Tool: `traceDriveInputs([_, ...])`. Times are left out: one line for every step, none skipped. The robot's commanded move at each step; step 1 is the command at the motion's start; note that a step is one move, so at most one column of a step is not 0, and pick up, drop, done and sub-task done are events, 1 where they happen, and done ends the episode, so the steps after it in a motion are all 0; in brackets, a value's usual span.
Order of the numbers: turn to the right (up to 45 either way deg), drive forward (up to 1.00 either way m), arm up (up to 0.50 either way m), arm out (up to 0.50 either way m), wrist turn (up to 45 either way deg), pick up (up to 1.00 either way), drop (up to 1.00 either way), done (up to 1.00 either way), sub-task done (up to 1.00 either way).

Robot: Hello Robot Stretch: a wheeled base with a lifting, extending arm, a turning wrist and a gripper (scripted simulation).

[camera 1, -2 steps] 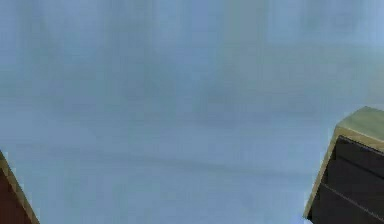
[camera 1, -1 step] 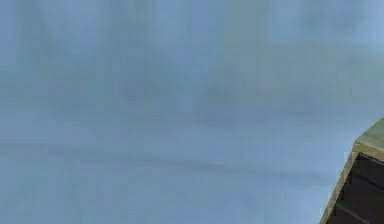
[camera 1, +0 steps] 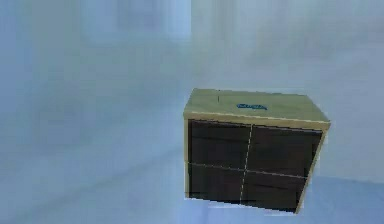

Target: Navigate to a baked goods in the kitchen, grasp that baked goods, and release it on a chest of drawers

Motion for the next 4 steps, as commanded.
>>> traceDriveInputs([45.0,0.0,0.0,0.0,0.0,0.0,0.0,0.0,0.0])
traceDriveInputs([45.0,0.0,0.0,0.0,0.0,0.0,0.0,0.0,0.0])
traceDriveInputs([9.0,0.0,0.0,0.0,0.0,0.0,0.0,0.0,0.0])
traceDriveInputs([0.0,0.3,0.0,0.0,0.0,0.0,0.0,0.0,0.0])
